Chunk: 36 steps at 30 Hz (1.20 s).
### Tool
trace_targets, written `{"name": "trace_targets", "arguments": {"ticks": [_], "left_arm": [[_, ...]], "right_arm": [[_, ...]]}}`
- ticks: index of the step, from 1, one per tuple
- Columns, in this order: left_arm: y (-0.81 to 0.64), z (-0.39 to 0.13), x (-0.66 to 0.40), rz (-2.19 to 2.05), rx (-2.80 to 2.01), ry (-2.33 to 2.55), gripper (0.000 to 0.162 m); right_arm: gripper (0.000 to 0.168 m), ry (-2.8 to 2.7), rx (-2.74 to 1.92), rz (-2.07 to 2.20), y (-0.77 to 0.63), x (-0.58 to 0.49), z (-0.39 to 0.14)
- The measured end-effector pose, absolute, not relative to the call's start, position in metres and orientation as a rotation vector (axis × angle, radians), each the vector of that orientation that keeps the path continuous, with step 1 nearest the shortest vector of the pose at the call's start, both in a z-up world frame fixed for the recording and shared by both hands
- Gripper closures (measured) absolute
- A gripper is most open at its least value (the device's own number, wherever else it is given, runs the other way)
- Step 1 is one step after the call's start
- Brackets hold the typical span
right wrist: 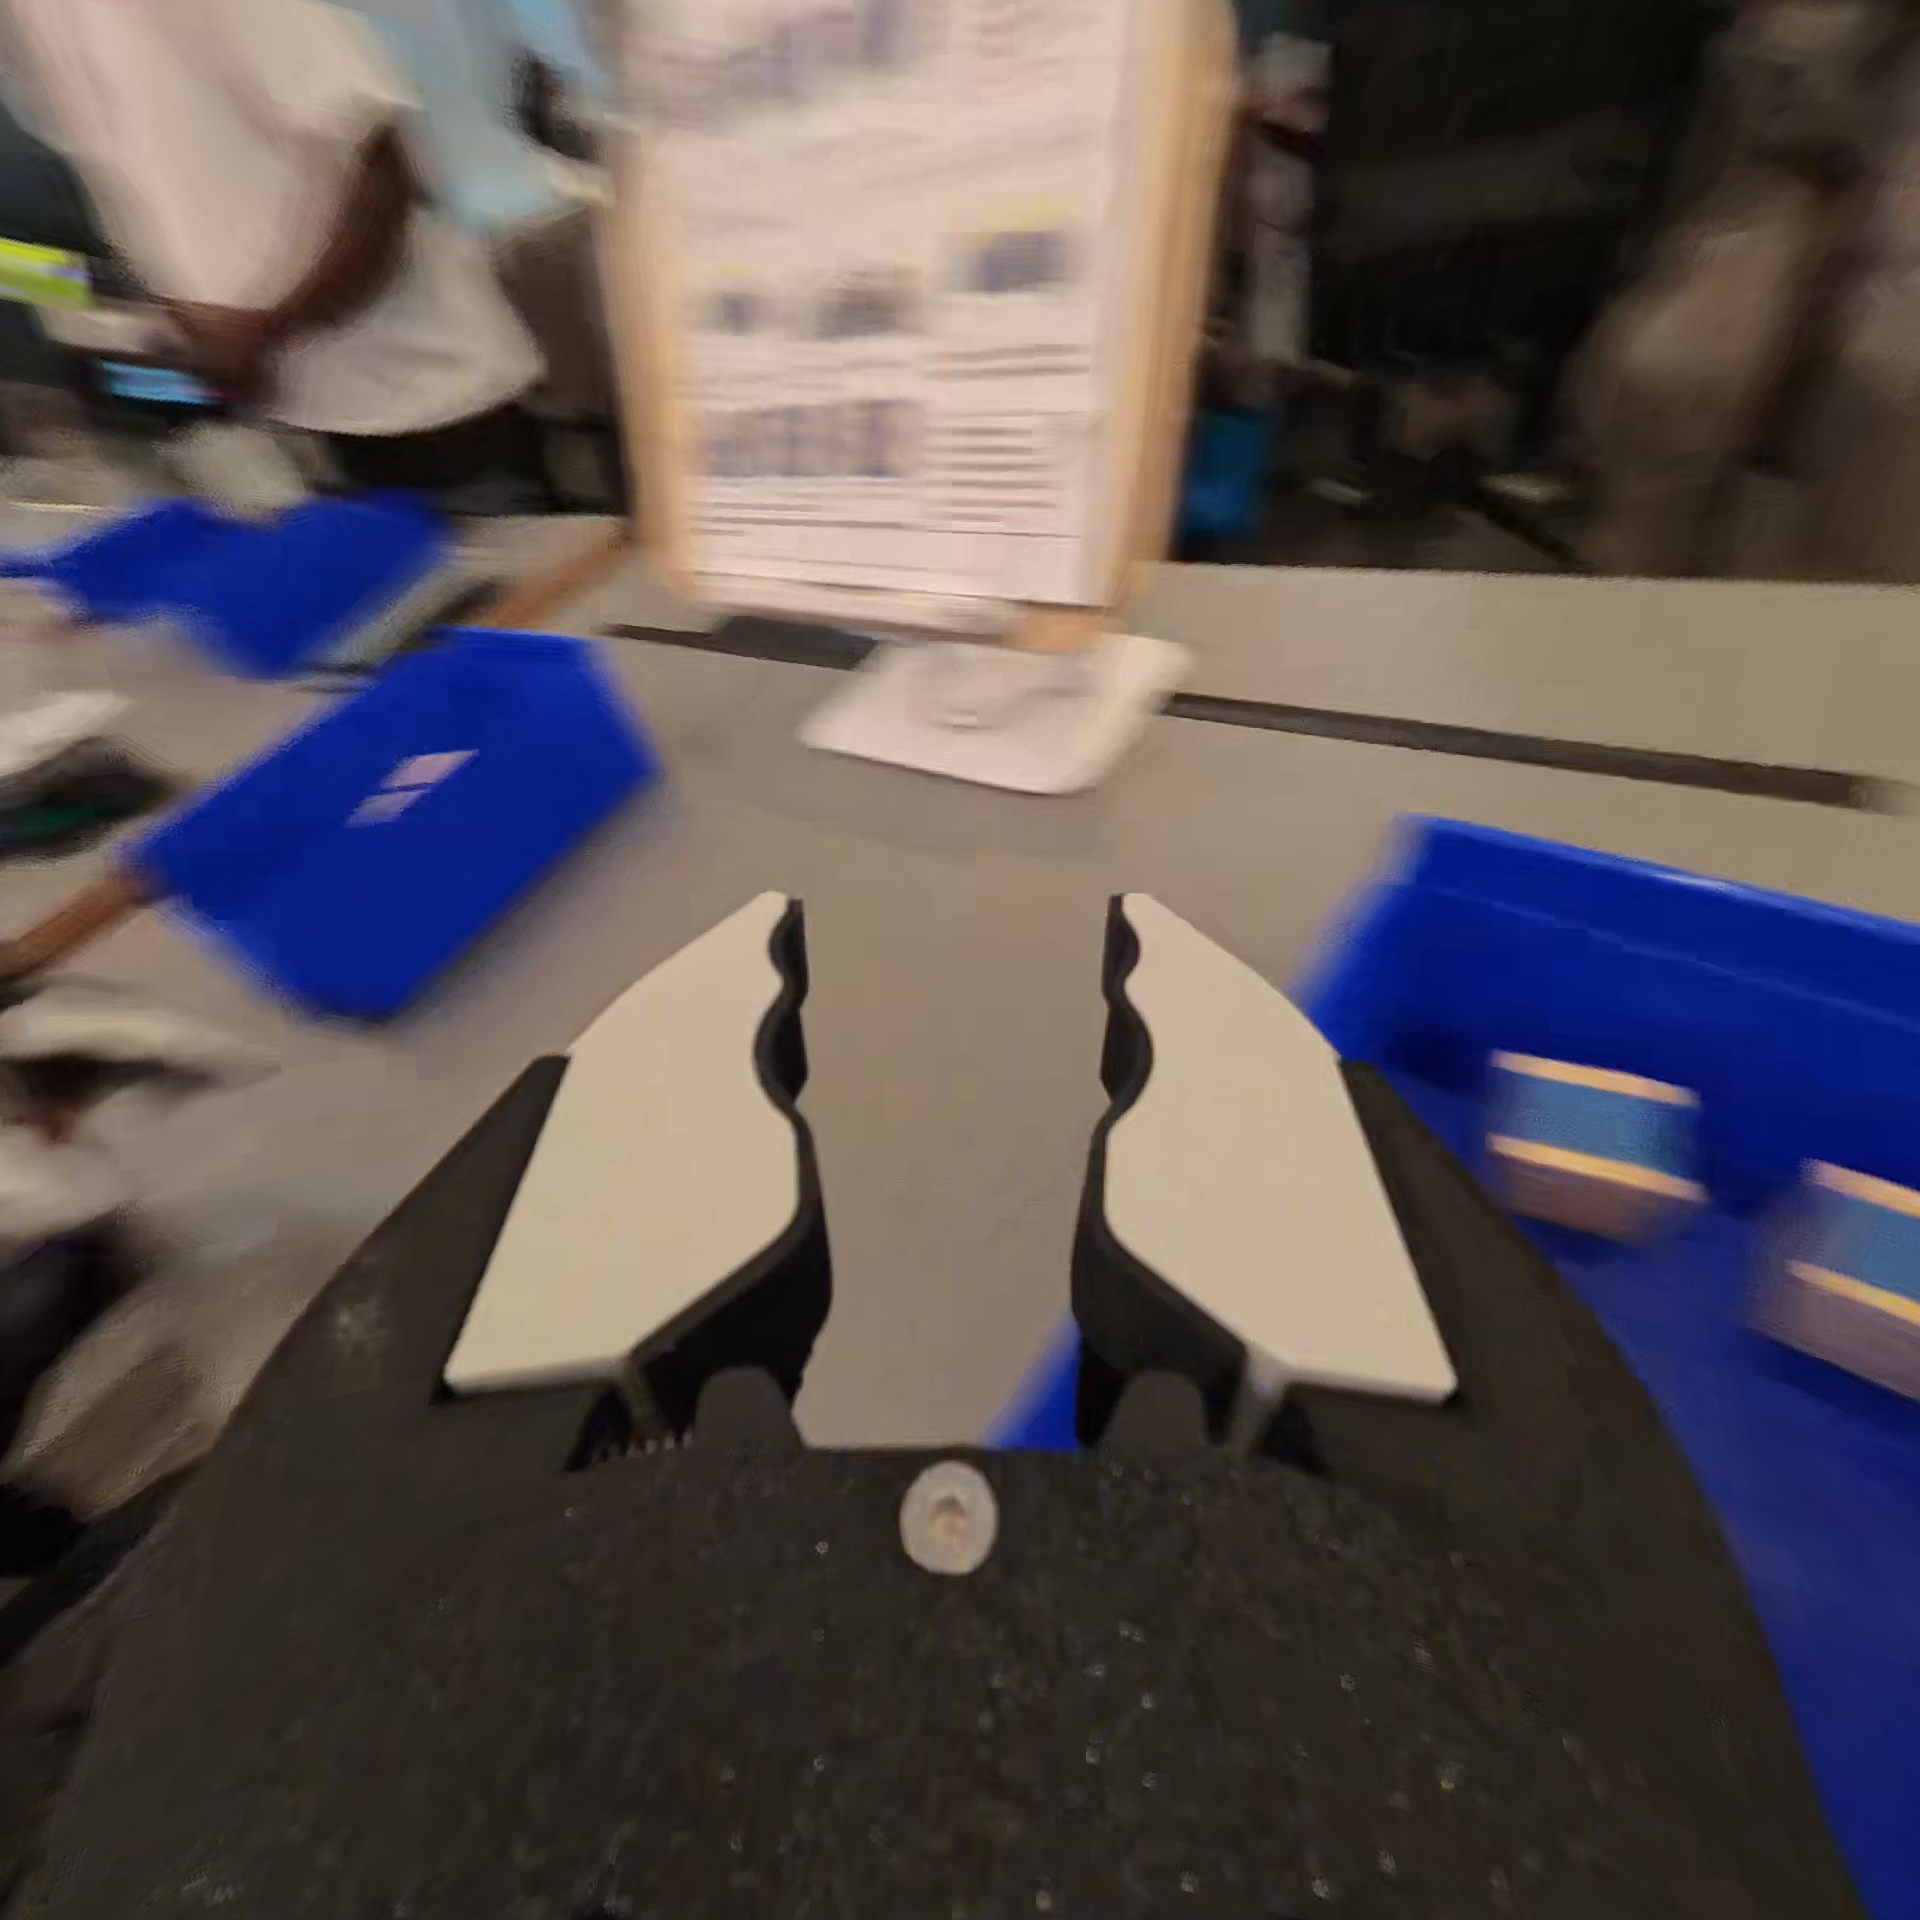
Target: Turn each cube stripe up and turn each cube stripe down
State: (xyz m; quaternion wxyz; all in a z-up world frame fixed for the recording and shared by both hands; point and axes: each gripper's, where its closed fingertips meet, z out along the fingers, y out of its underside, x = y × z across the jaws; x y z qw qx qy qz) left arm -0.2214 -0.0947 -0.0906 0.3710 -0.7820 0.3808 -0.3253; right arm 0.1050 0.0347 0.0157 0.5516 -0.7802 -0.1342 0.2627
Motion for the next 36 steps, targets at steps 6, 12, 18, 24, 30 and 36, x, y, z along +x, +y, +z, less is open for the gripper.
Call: {"name": "trace_targets", "arguments": {"ticks": [6, 12, 18, 24, 30, 36], "left_arm": [[-0.04, -0.06, -0.339, -0.299, -2.085, 1.03, 0.096], [0.072, -0.083, -0.416, 0.018, -2.27, 1.294, 0.096], [0.15, -0.129, -0.428, -0.083, -2.413, 1.434, 0.103], [0.169, -0.17, -0.435, -0.051, -2.534, 1.515, 0.103], [0.168, -0.169, -0.443, -0.007, -2.617, 1.459, 0.118], [0.142, -0.084, -0.434, -0.2, -2.479, 1.181, 0.118]], "right_arm": [[0.113, -0.867, -1.861, 1.112, -0.106, -0.087, -0.08], [0.115, -1.018, -1.925, 1.217, -0.129, -0.128, -0.108], [0.116, -0.909, -1.937, 1.349, -0.125, -0.118, -0.107], [0.116, -0.805, -1.908, 1.439, -0.117, -0.103, -0.098], [0.117, -0.828, -1.931, 1.477, -0.118, -0.106, -0.102], [0.118, -0.829, -1.918, 1.389, -0.114, -0.098, -0.098]]}}
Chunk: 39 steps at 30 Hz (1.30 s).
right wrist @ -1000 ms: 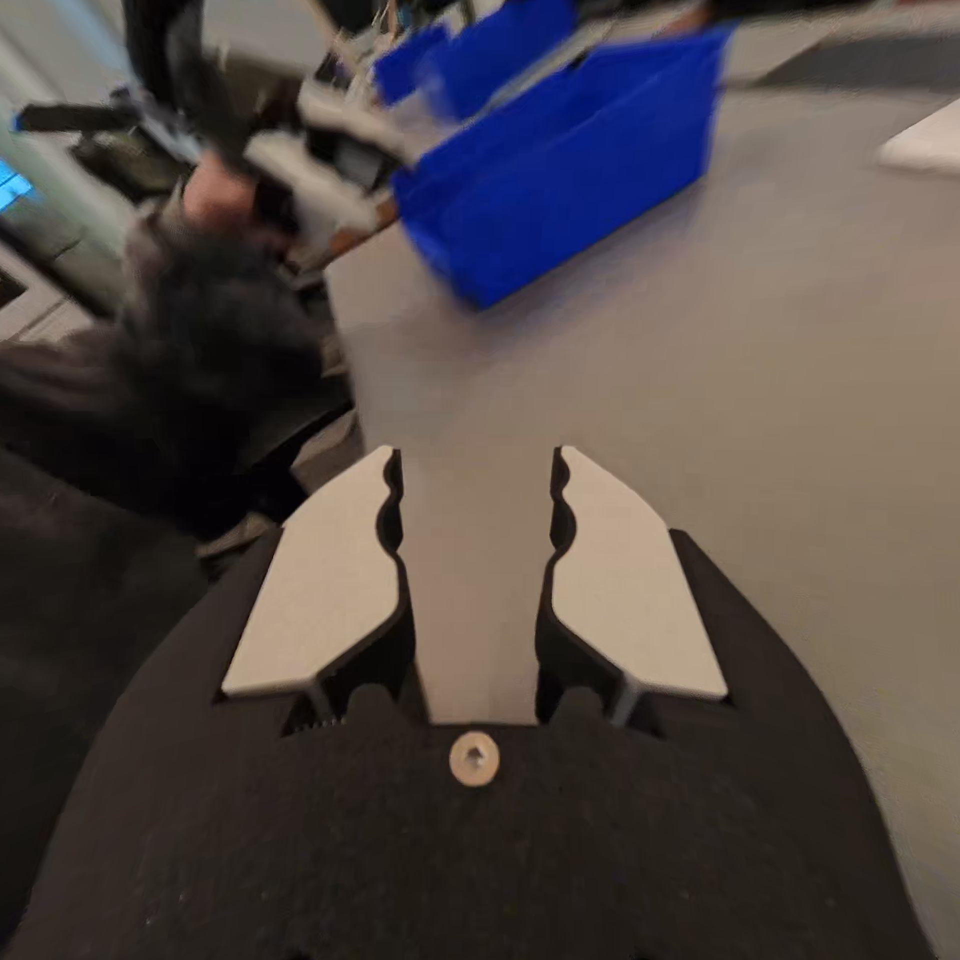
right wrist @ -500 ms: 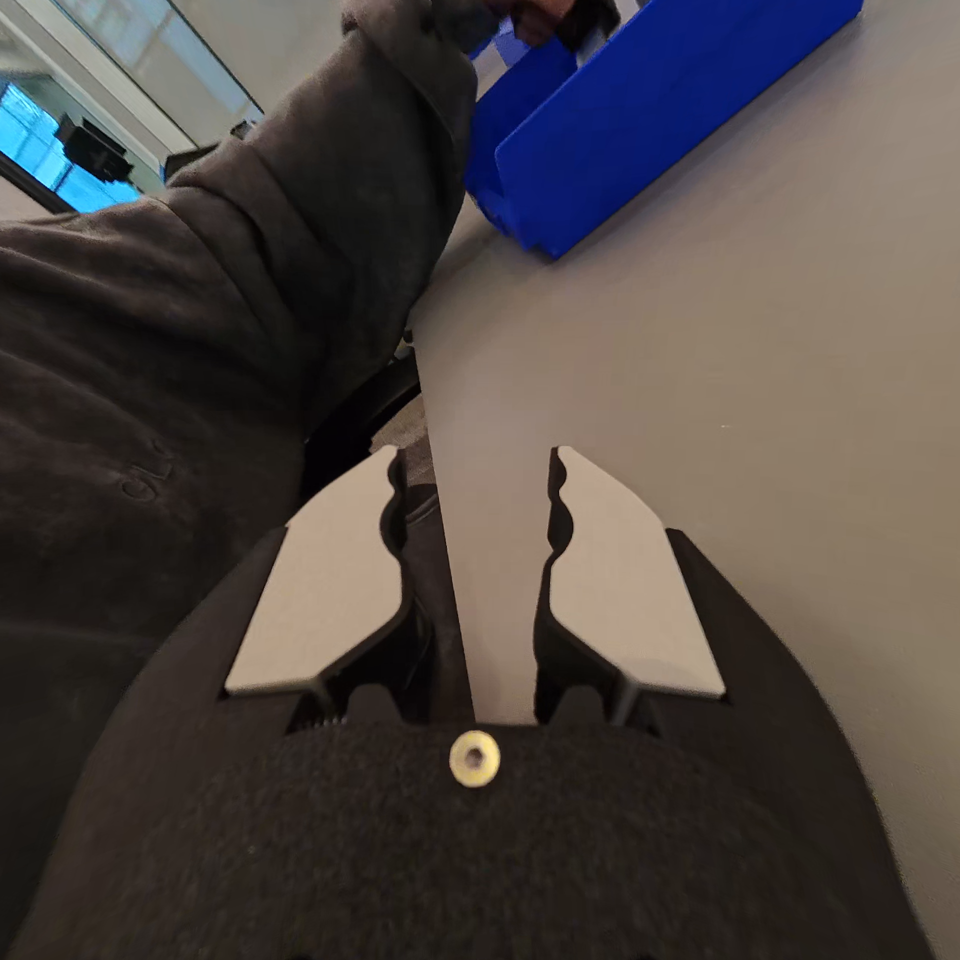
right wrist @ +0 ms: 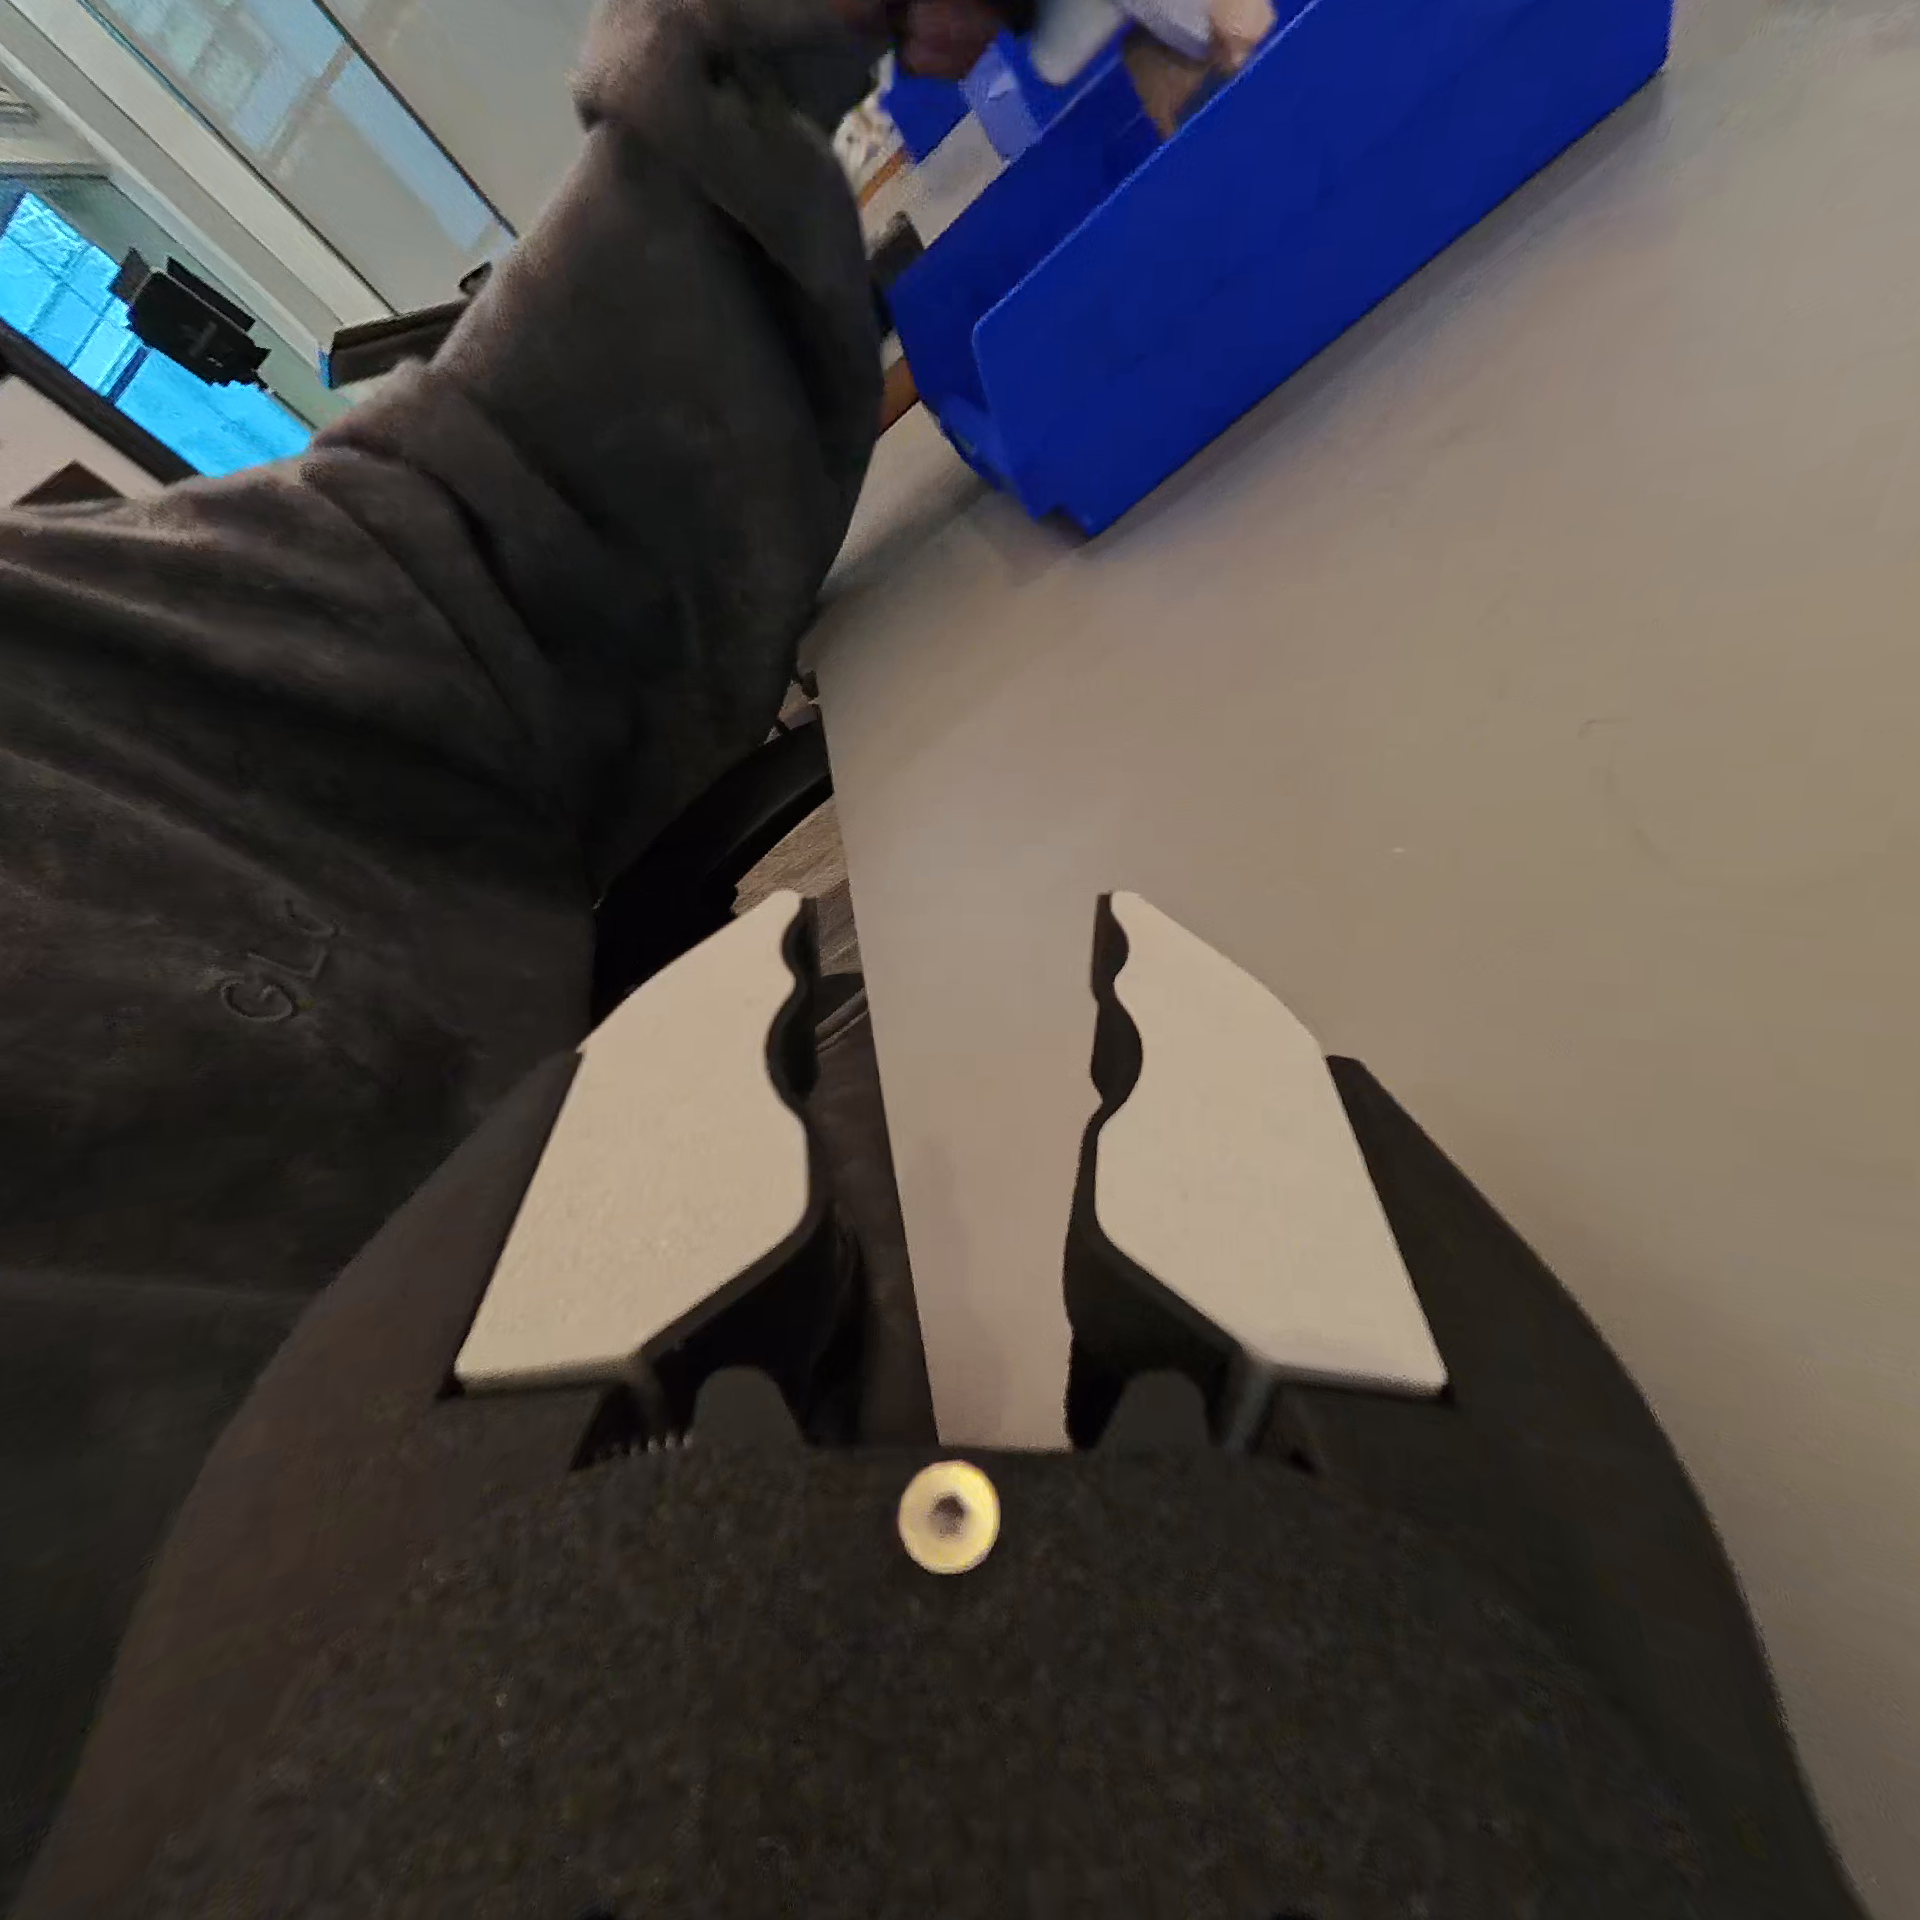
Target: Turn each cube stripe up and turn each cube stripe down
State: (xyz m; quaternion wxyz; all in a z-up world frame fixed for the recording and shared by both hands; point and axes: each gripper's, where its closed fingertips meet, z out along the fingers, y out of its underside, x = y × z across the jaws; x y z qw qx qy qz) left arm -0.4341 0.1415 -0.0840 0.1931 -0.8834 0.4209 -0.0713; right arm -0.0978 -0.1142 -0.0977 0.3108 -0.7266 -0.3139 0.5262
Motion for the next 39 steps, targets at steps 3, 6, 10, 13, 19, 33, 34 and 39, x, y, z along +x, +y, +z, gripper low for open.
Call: {"name": "trace_targets", "arguments": {"ticks": [3, 6, 10, 13, 19, 33, 34, 39], "left_arm": [[0.119, -0.028, -0.384, -0.574, -2.266, 0.911, 0.118], [0.08, -0.006, -0.318, -1.012, -2.129, 0.717, 0.118], [0.029, -0.014, -0.221, -1.569, -2.03, 0.521, 0.118], [-0.001, -0.02, -0.162, -1.876, -1.964, 0.432, 0.118], [-0.019, -0.032, -0.107, -1.905, -1.938, 0.384, 0.118], [-0.03, -0.04, -0.155, -1.512, -1.898, 0.541, 0.08], [-0.04, -0.049, -0.162, -1.406, -1.912, 0.601, 0.08], [-0.101, -0.103, -0.168, -1.202, -1.985, 0.899, 0.088]], "right_arm": [[0.118, -0.753, -1.9, 1.357, -0.103, -0.089, -0.092], [0.117, -0.666, -1.907, 1.343, -0.092, -0.081, -0.091], [0.113, -0.506, -1.924, 1.437, -0.082, -0.077, -0.089], [0.103, -0.32, -1.869, 1.632, -0.069, -0.08, -0.074], [0.095, -0.113, -1.74, 1.964, -0.047, -0.102, -0.044], [0.123, -0.211, -1.79, 1.852, -0.033, -0.103, -0.042], [0.123, -0.225, -1.785, 1.801, -0.034, -0.093, -0.037], [0.123, -0.29, -1.78, 1.209, -0.019, 0.018, 0.016]]}}
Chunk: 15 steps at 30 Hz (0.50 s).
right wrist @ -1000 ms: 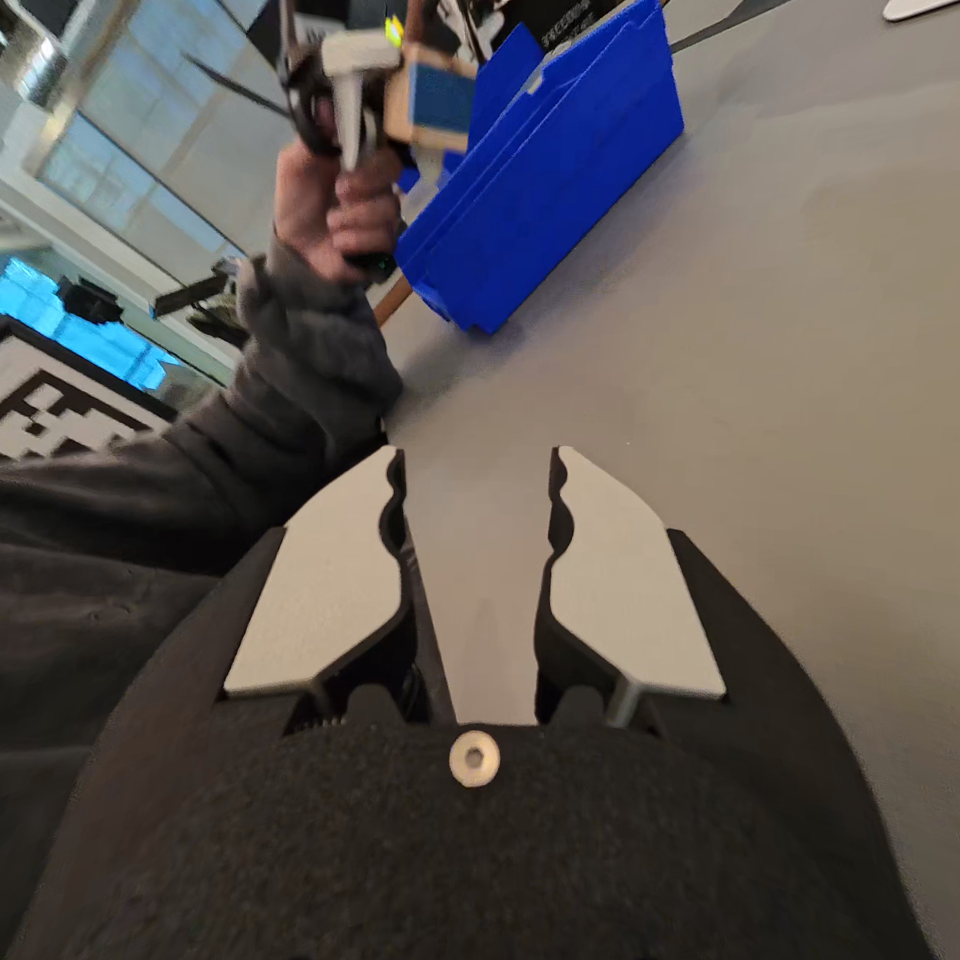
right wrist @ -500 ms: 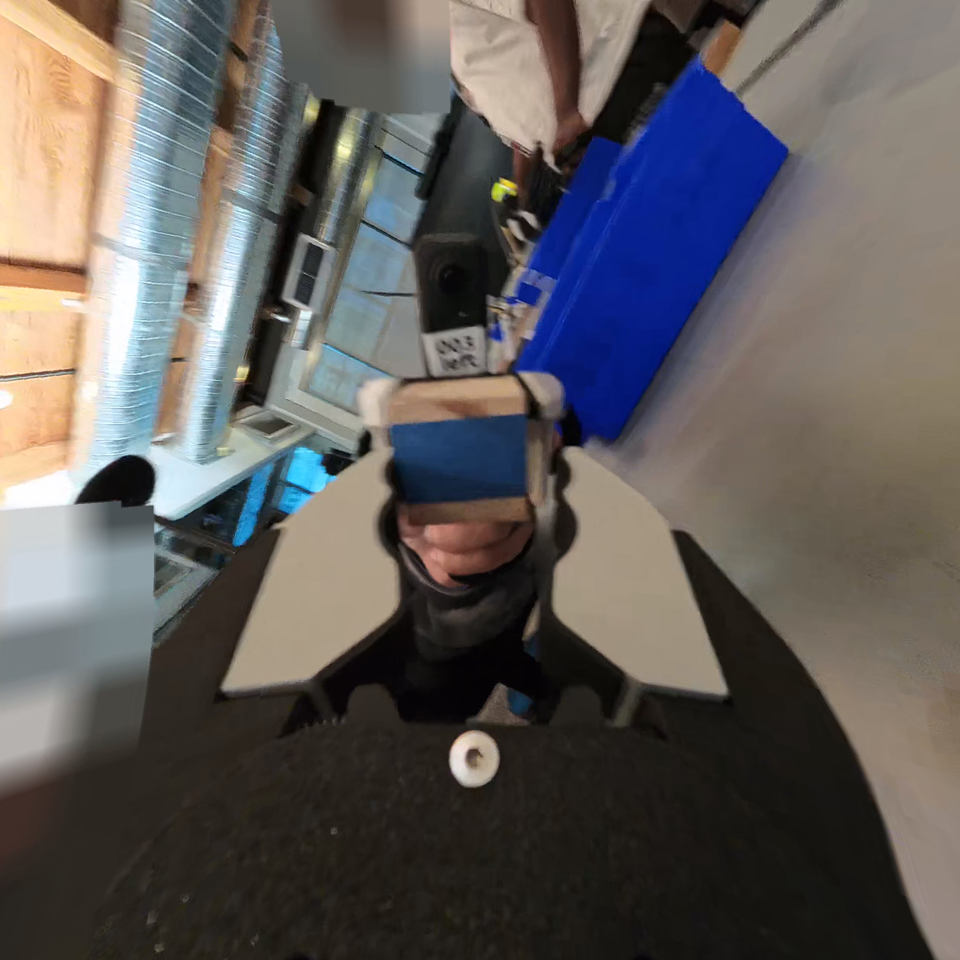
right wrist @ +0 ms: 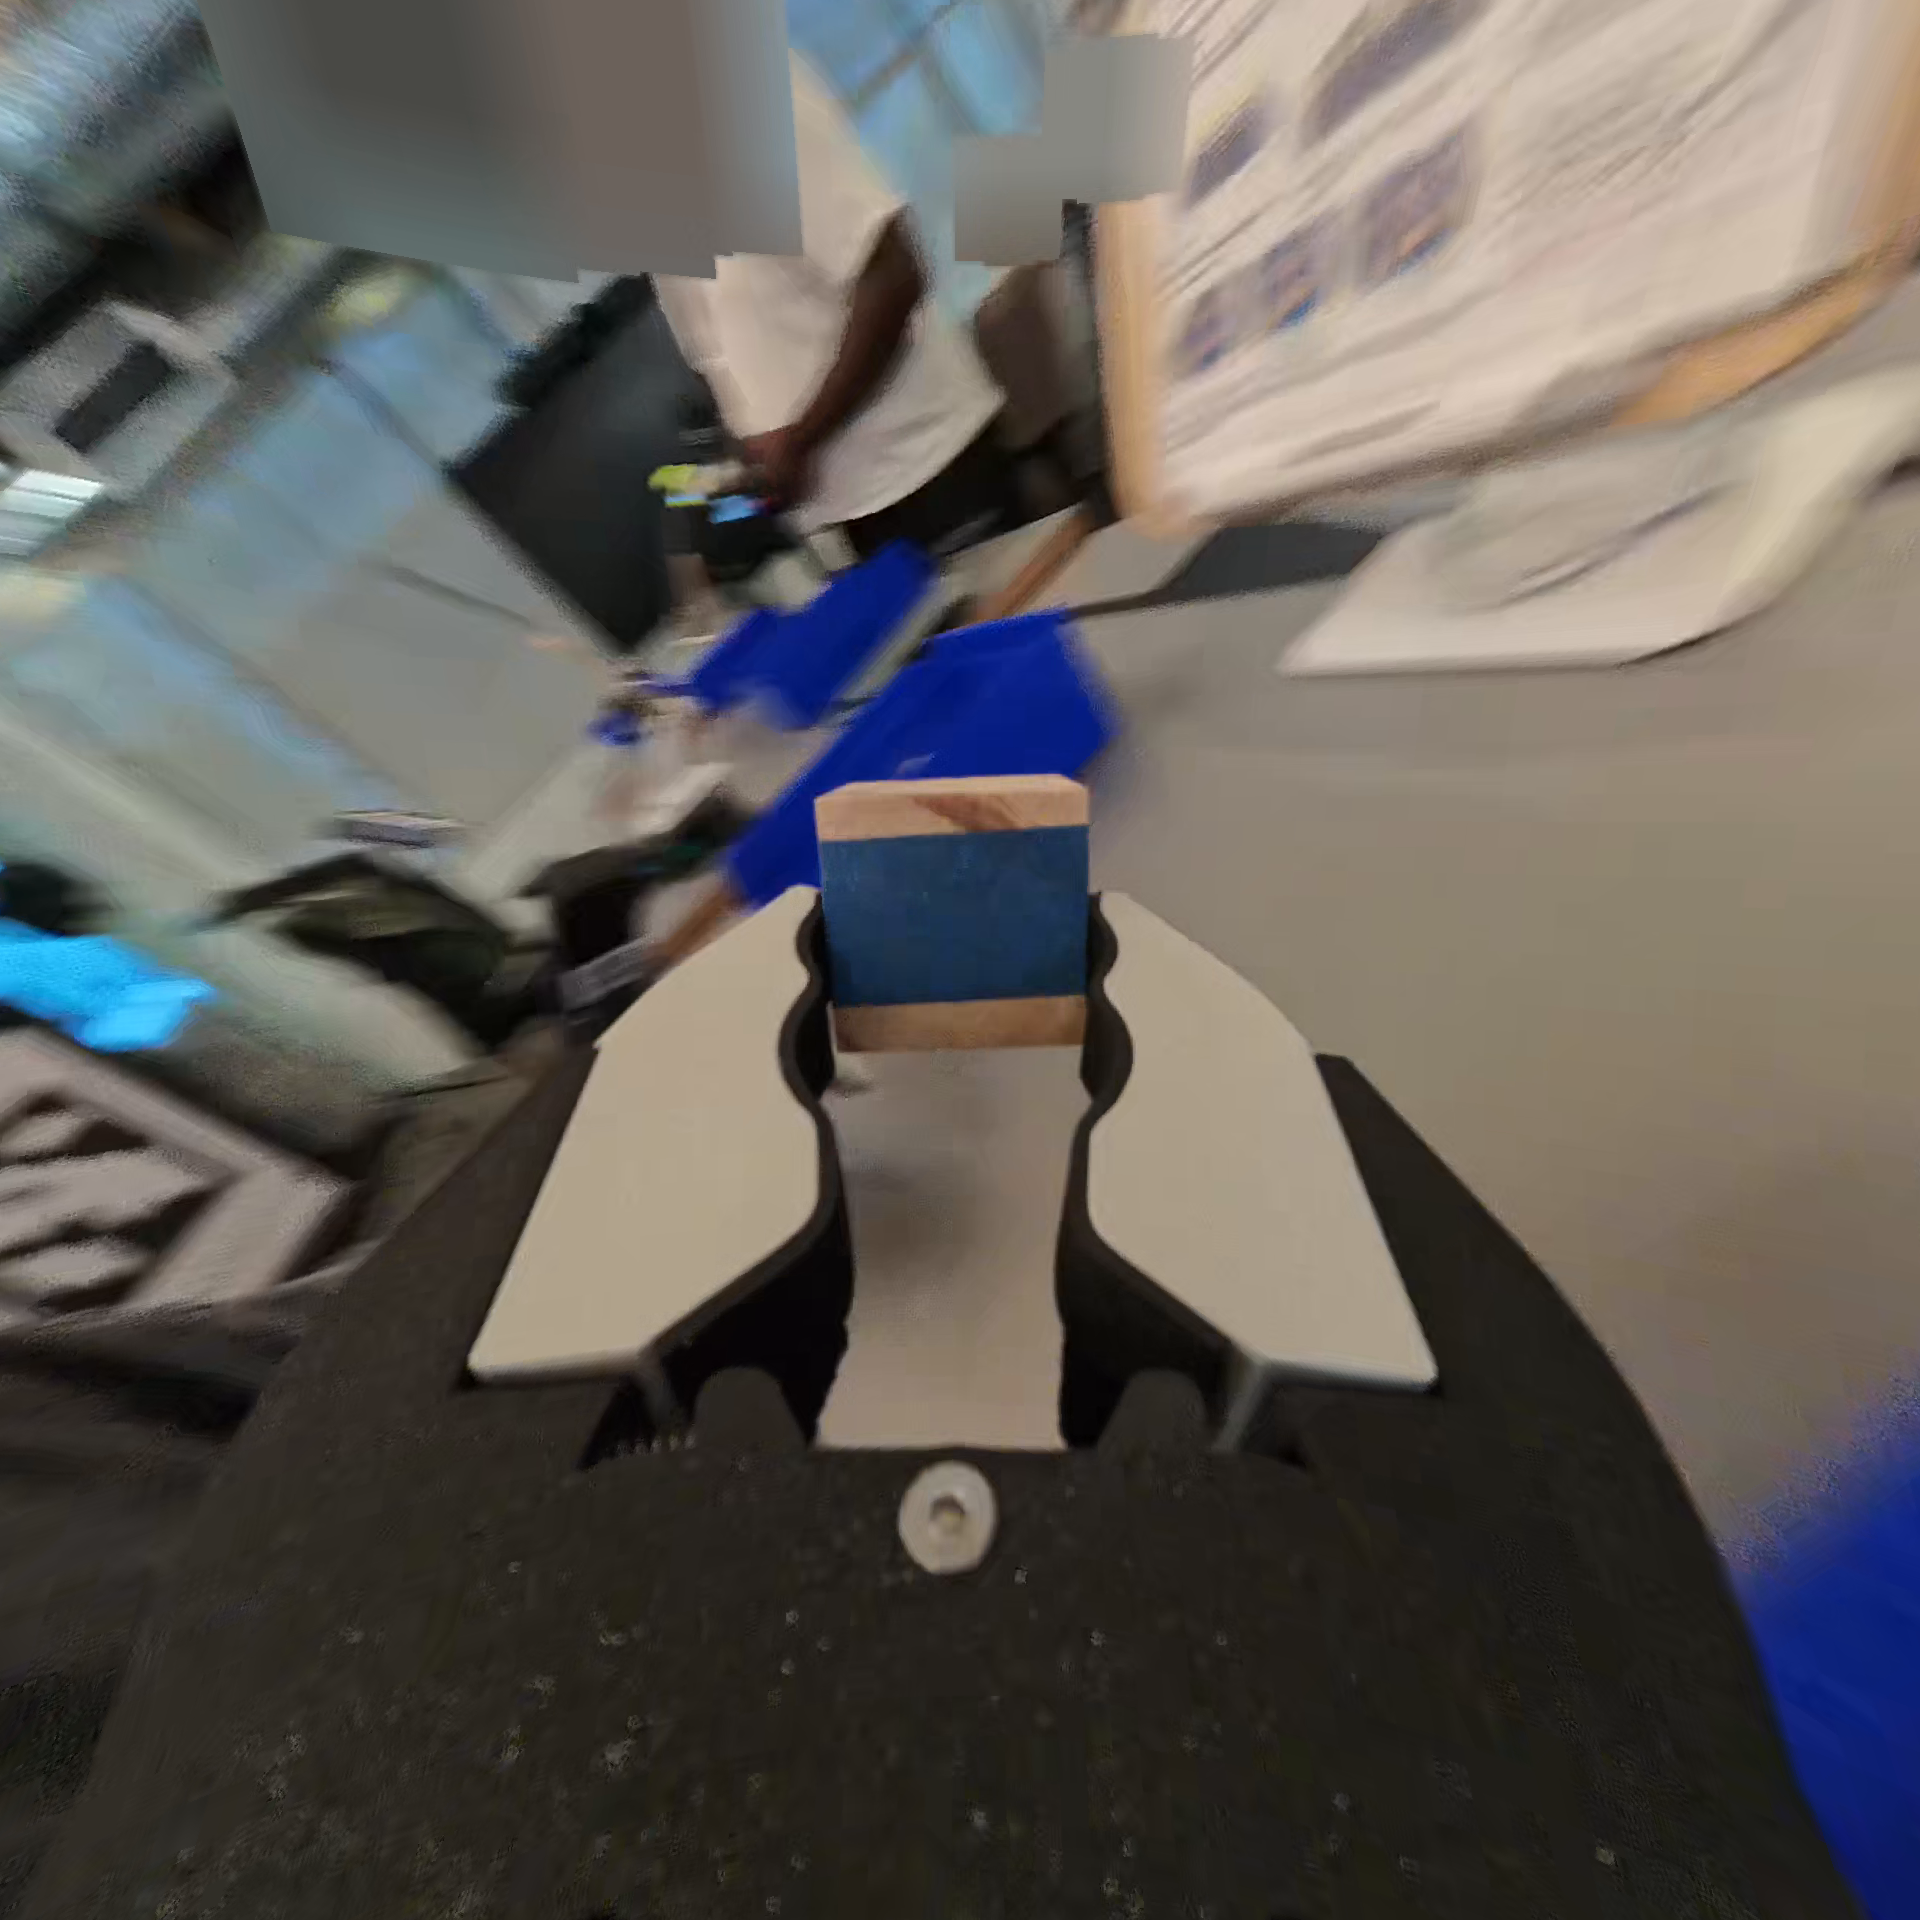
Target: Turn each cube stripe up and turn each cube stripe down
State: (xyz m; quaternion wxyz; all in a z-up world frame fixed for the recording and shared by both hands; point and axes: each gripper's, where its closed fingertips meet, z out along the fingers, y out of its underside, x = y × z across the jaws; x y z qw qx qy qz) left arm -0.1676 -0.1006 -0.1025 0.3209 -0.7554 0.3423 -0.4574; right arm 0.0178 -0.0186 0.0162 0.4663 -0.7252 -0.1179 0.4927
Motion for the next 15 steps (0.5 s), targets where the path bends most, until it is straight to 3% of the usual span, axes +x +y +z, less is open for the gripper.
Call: {"name": "trace_targets", "arguments": {"ticks": [3, 7, 11, 15], "left_arm": [[-0.107, -0.115, -0.166, -1.124, -2.004, 0.985, 0.092], [-0.11, -0.115, -0.161, -1.204, -2.022, 0.997, 0.096], [-0.112, -0.116, -0.163, -1.26, -2.038, 0.981, 0.098], [-0.114, -0.117, -0.165, -1.225, -2.047, 1.014, 0.098]], "right_arm": [[0.123, -0.168, -1.947, 0.631, 0.008, 0.125, 0.017], [0.123, -0.01, -2.332, 0.09, 0.033, 0.231, -0.045], [0.123, 0.106, -2.704, -0.067, 0.045, 0.271, -0.128], [0.123, 0.247, -2.817, -0.023, 0.057, 0.28, -0.166]]}}
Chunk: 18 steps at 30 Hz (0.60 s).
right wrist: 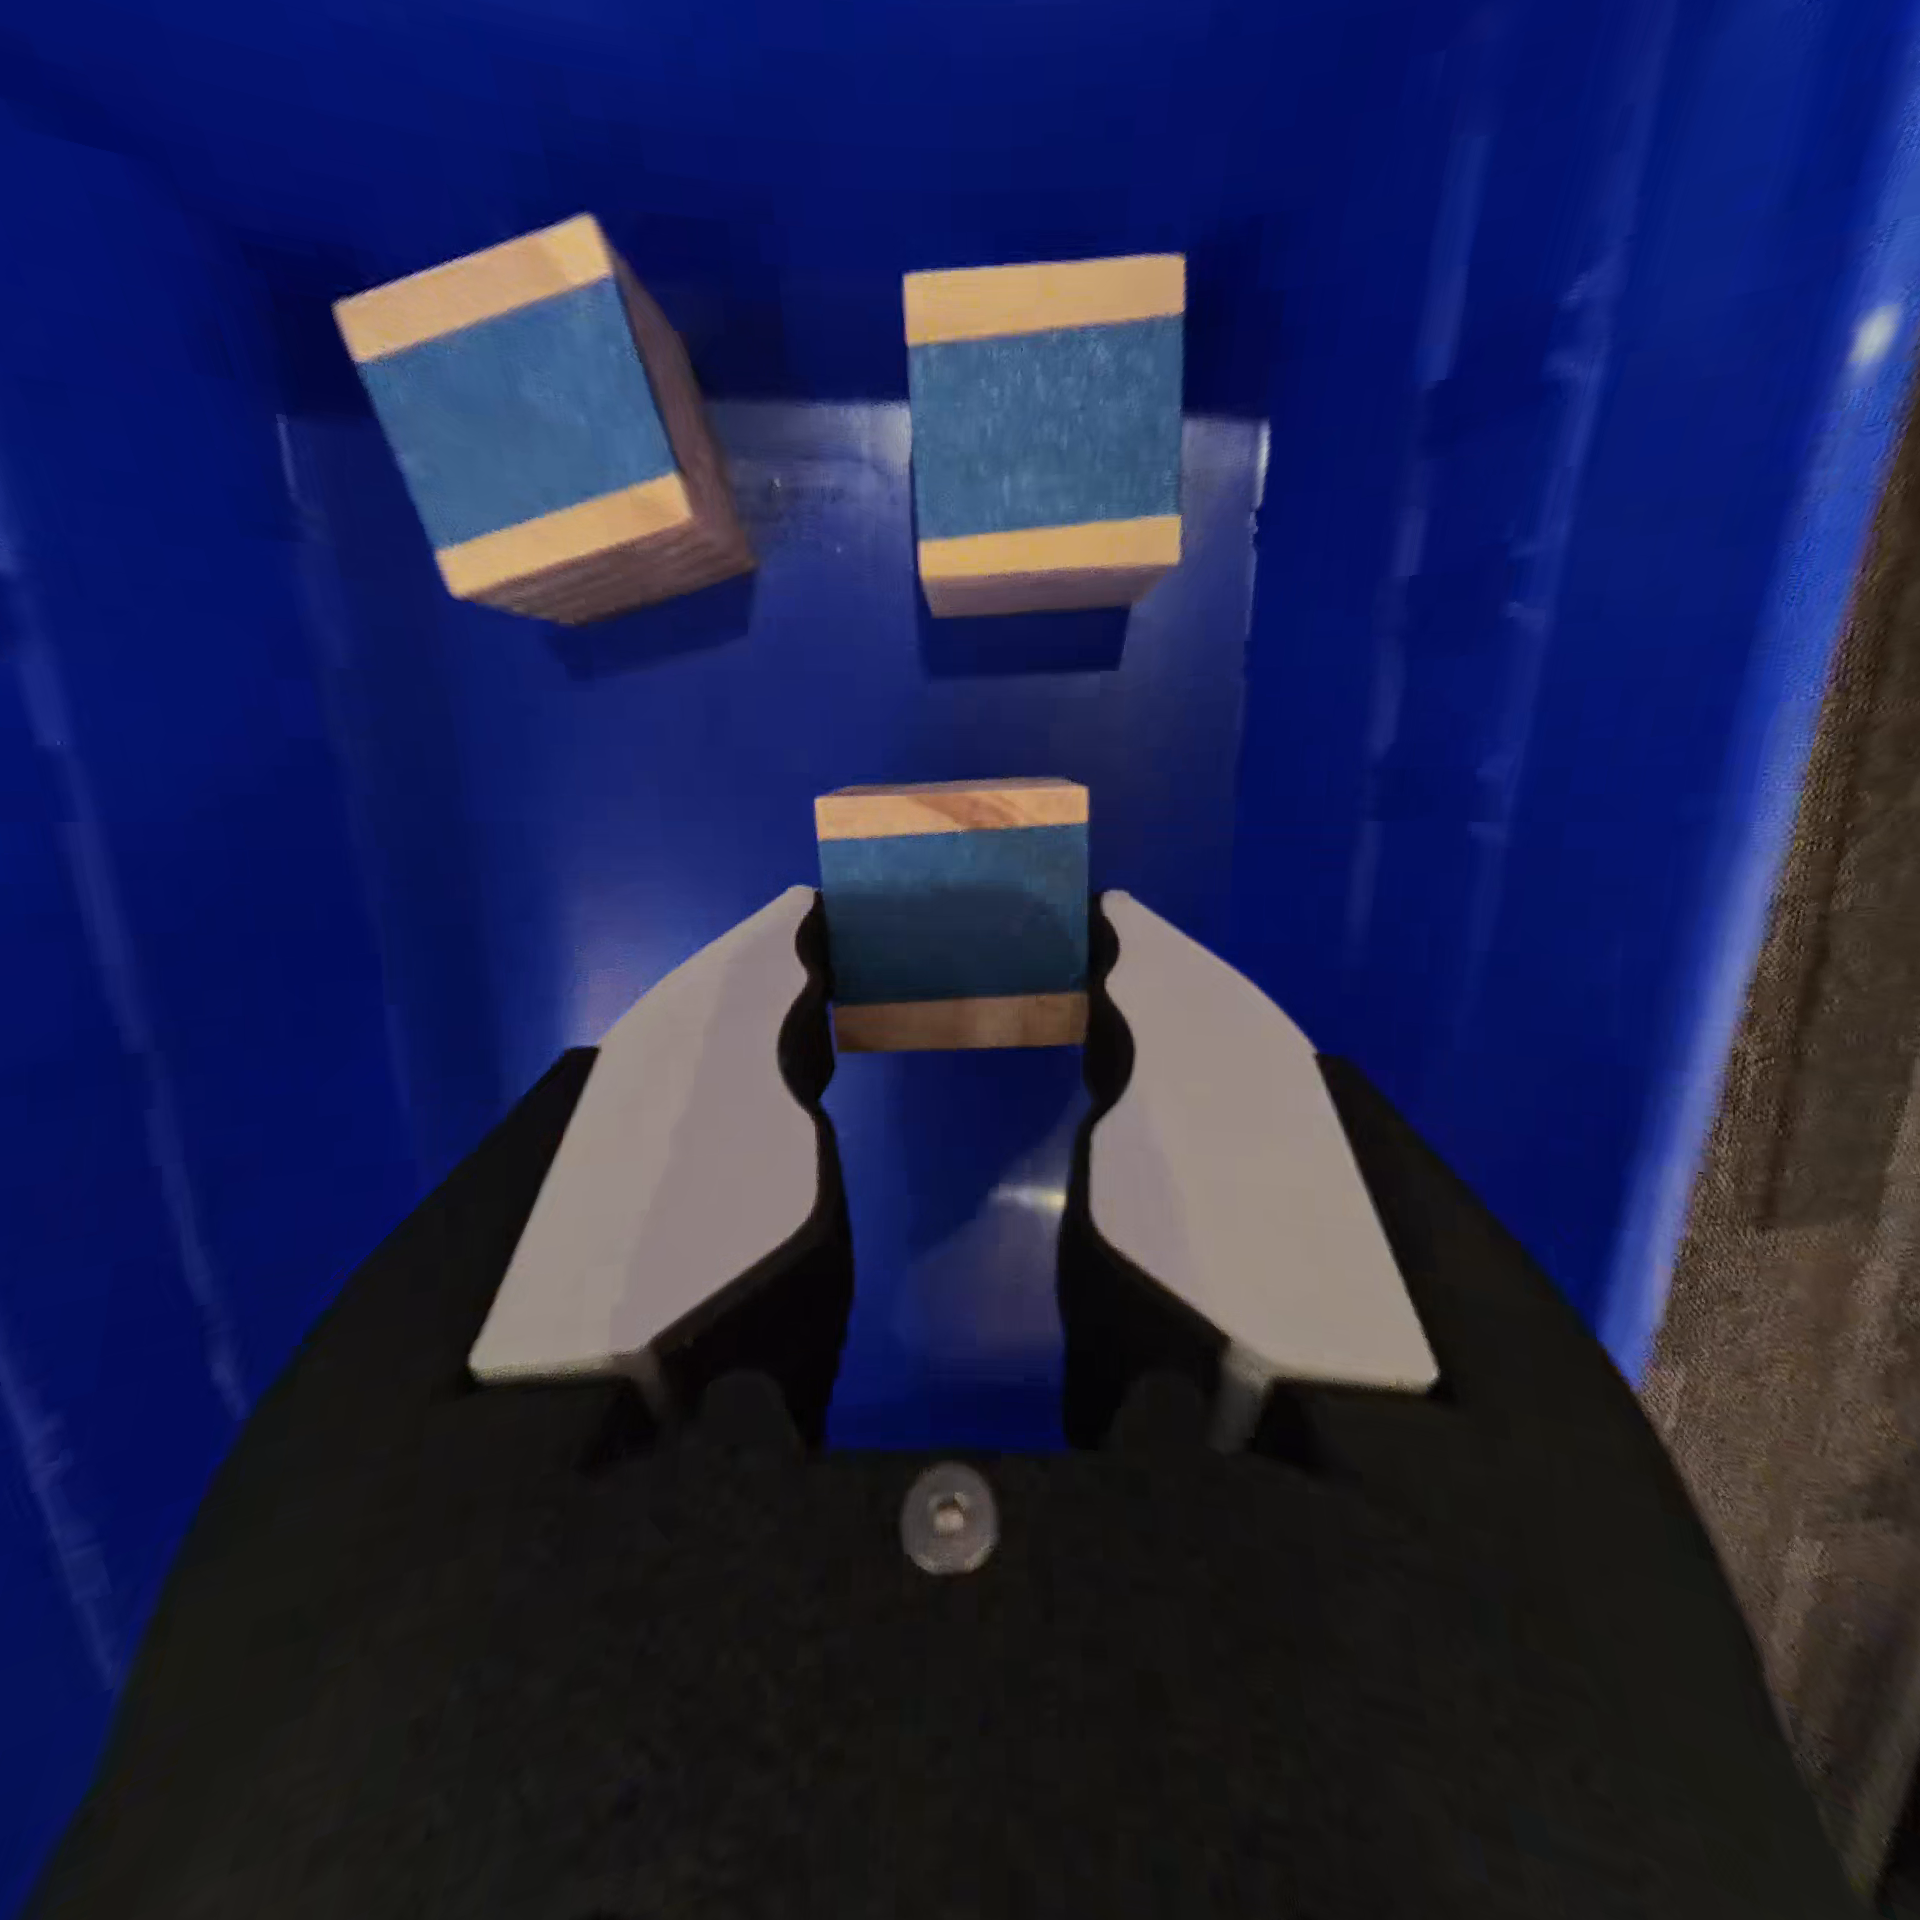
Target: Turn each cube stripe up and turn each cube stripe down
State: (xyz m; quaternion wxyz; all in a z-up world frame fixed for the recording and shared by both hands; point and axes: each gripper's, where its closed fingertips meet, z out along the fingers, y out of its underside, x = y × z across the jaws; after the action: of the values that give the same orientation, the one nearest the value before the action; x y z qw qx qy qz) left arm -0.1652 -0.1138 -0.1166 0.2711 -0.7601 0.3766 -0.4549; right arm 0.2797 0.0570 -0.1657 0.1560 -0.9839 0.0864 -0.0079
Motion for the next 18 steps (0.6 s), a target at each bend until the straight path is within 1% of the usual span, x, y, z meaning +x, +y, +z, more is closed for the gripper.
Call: {"name": "trace_targets", "arguments": {"ticks": [5, 8, 10, 12, 13, 16, 18], "left_arm": [[-0.124, -0.126, -0.159, -1.212, -2.06, 1.079, 0.097], [-0.129, -0.13, -0.155, -1.208, -2.064, 1.116, 0.094], [-0.13, -0.129, -0.155, -1.189, -2.056, 1.13, 0.093], [-0.128, -0.127, -0.158, -1.153, -2.048, 1.129, 0.093], [-0.126, -0.126, -0.159, -1.134, -2.048, 1.128, 0.092], [-0.121, -0.124, -0.165, -1.088, -2.058, 1.118, 0.092], [-0.117, -0.122, -0.173, -1.025, -2.075, 1.129, 0.095]], "right_arm": [[0.123, 0.295, -2.859, -0.058, 0.061, 0.282, -0.181], [0.107, 0.258, -2.866, -0.05, 0.058, 0.281, -0.176], [0.098, 0.233, -2.769, -0.093, 0.056, 0.282, -0.15], [0.099, 0.145, -2.54, -0.015, 0.059, 0.262, -0.102], [0.102, 0.069, -2.398, 0.064, 0.057, 0.241, -0.075], [0.105, -0.262, -1.95, 0.46, 0.025, 0.129, -0.011], [0.107, -0.451, -1.677, 0.768, -0.021, 0.044, 0.006]]}}
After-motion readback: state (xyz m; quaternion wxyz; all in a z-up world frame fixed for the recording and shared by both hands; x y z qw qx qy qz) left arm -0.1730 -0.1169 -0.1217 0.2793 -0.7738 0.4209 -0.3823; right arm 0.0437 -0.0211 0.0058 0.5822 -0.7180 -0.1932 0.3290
